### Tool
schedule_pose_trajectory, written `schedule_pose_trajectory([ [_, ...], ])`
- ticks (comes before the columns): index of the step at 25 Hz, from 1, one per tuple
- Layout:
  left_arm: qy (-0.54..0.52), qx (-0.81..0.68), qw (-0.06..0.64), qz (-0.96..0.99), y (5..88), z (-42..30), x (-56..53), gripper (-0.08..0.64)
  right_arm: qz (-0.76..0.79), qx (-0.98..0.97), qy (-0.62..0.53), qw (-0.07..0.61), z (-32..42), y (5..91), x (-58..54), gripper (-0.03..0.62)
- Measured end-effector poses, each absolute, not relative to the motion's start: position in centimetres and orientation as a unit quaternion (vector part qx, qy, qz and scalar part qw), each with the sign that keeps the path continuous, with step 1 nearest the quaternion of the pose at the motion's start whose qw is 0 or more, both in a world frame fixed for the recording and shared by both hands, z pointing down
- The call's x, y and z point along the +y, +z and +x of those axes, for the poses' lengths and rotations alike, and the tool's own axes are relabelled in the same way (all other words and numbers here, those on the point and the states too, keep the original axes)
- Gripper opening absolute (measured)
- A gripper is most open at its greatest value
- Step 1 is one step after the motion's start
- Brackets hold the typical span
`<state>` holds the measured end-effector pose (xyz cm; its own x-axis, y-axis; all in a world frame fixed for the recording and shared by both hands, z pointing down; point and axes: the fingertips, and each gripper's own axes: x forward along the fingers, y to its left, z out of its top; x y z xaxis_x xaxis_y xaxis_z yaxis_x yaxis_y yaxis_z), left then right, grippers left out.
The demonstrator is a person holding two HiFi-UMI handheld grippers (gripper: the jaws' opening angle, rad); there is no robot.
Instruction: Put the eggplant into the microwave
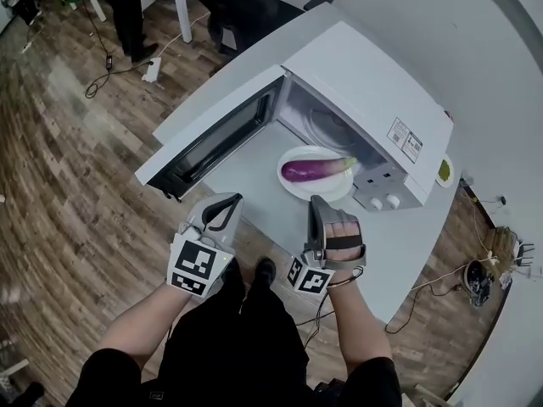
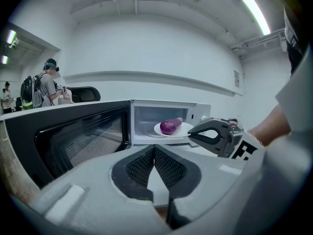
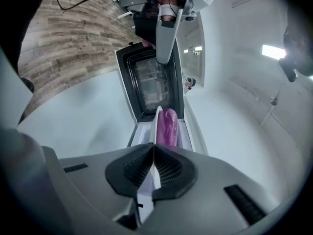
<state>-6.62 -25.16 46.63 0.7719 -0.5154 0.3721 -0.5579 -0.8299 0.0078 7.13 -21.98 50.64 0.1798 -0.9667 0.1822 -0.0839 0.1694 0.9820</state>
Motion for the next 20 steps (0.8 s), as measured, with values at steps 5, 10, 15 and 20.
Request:
schedule_pose_trajectory([
  [5, 0.184, -0.267, 0.054, 0.945, 47.2, -5.3, -26.2, 0.009, 0.524, -0.503, -0.376, 0.576, 8.1, 51.7, -23.7, 0.021],
  [10, 0.182, -0.251, 0.040, 0.950, 47.6, -3.4, -27.4, 0.008, 0.533, -0.490, -0.372, 0.581, 10.2, 52.6, -25.5, 0.021],
  [15, 0.185, -0.247, 0.043, 0.950, 48.7, -1.7, -29.0, 0.009, 0.542, -0.486, -0.351, 0.589, 12.0, 55.0, -27.3, 0.021],
  [20, 0.193, -0.224, 0.057, 0.954, 50.0, 0.3, -29.5, 0.008, 0.553, -0.484, -0.333, 0.591, 13.6, 56.7, -29.0, 0.021],
])
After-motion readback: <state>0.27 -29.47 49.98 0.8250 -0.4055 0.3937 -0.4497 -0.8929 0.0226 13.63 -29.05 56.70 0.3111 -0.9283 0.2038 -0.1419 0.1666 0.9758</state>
